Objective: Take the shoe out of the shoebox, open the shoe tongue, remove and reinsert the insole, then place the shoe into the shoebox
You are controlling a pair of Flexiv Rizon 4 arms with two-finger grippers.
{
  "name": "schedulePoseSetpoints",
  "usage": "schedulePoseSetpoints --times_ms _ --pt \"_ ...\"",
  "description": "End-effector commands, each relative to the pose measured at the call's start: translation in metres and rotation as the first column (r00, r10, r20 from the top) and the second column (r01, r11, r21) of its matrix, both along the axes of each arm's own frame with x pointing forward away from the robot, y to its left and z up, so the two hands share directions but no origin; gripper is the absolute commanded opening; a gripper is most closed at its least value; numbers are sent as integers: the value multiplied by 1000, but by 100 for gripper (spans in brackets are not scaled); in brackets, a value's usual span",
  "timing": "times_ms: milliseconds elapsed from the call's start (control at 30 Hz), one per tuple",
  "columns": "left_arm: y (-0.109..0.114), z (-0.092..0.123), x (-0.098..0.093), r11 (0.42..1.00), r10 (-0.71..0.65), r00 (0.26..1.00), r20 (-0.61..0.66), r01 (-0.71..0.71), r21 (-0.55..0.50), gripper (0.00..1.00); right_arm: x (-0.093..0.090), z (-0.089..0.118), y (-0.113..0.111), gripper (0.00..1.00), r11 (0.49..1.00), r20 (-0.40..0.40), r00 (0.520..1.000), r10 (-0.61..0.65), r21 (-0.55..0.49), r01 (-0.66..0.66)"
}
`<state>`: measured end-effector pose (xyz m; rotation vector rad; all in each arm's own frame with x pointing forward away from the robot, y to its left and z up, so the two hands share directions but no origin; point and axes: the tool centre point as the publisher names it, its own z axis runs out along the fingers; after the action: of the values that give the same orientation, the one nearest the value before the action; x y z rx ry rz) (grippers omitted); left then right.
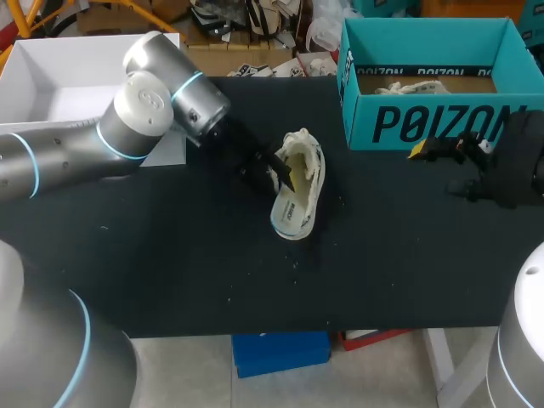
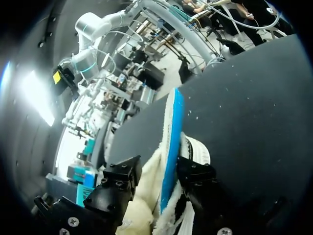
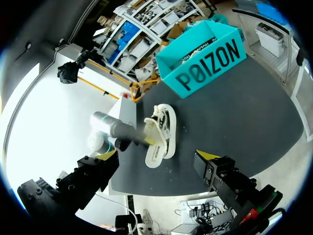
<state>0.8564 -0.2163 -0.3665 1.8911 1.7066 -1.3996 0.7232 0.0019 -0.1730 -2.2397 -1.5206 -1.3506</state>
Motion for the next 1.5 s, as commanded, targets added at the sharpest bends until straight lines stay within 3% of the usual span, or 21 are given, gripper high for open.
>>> schedulePoseSetpoints --times_ms 33,133,333,500,567,600,1000,1500 --pt "12 16 -19 1000 10 999 33 -10 1 75 1 0 1 100 1000 -2 1000 -2 -2 2" --pt "16 19 -30 1000 -8 999 43 8 1 71 1 0 1 100 1000 -2 1000 -2 -2 2" --pt "15 13 -47 999 -42 998 37 41 21 43 1 0 1 100 1000 -2 1000 -2 -2 2" --pt "13 5 -50 997 -59 997 48 56 59 33 1 0 1 100 1000 -2 1000 -2 -2 2" --pt "12 4 -51 996 -61 997 46 59 61 7 1 0 1 100 1000 -2 1000 -2 -2 2" --pt "12 4 -51 996 -62 997 45 59 62 0 1 0 1 100 1000 -2 1000 -2 -2 2" --pt "7 0 -40 1000 -14 999 41 13 11 0 1 0 1 100 1000 -2 1000 -2 -2 2" --pt "2 -2 -22 999 21 998 63 -23 26 0 1 0 1 100 1000 -2 1000 -2 -2 2"
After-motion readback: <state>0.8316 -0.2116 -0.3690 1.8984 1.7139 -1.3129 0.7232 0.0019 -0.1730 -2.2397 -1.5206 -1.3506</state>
